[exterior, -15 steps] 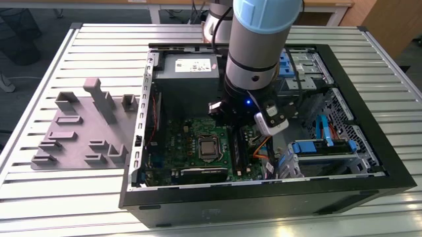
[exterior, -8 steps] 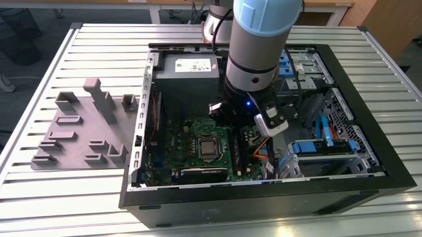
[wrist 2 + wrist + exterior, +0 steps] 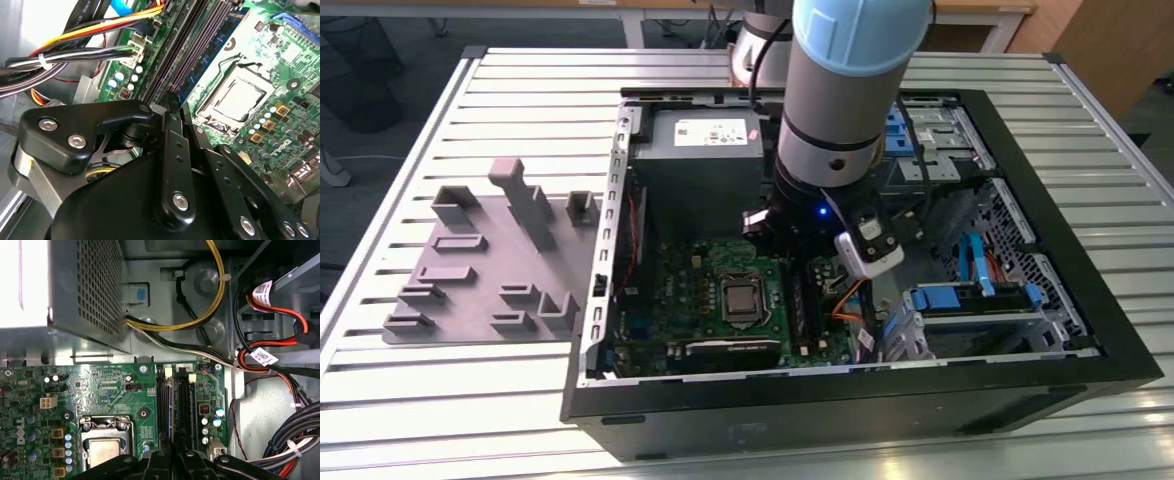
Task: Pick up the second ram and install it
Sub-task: 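Insert the second ram into the second slot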
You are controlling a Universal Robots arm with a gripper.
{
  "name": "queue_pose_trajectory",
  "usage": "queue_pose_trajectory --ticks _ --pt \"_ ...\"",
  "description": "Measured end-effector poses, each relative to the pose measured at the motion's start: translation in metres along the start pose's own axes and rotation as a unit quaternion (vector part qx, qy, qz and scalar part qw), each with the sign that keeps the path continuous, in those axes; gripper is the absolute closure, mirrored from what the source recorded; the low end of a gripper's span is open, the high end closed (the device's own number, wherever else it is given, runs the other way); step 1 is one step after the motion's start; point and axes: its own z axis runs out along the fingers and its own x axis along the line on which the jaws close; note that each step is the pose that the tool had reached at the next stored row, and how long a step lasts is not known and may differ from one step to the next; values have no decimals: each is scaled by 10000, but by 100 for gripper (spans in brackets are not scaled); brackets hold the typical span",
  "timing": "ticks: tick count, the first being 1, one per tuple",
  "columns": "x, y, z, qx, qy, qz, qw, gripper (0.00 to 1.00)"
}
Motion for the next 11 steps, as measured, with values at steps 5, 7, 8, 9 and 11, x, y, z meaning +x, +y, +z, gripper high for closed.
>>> queue_pose_trajectory --ticks 5,7,8,9,11 --pt "-1 -43 11 -1 1 -40 10000 86" --pt "-2 -47 20 -1 2 -90 10000 86" --pt "-2 -48 24 0 3 -99 10000 86" --pt "-2 -48 29 0 3 -99 10000 86" --pt "-2 -48 41 0 3 -99 10000 86"
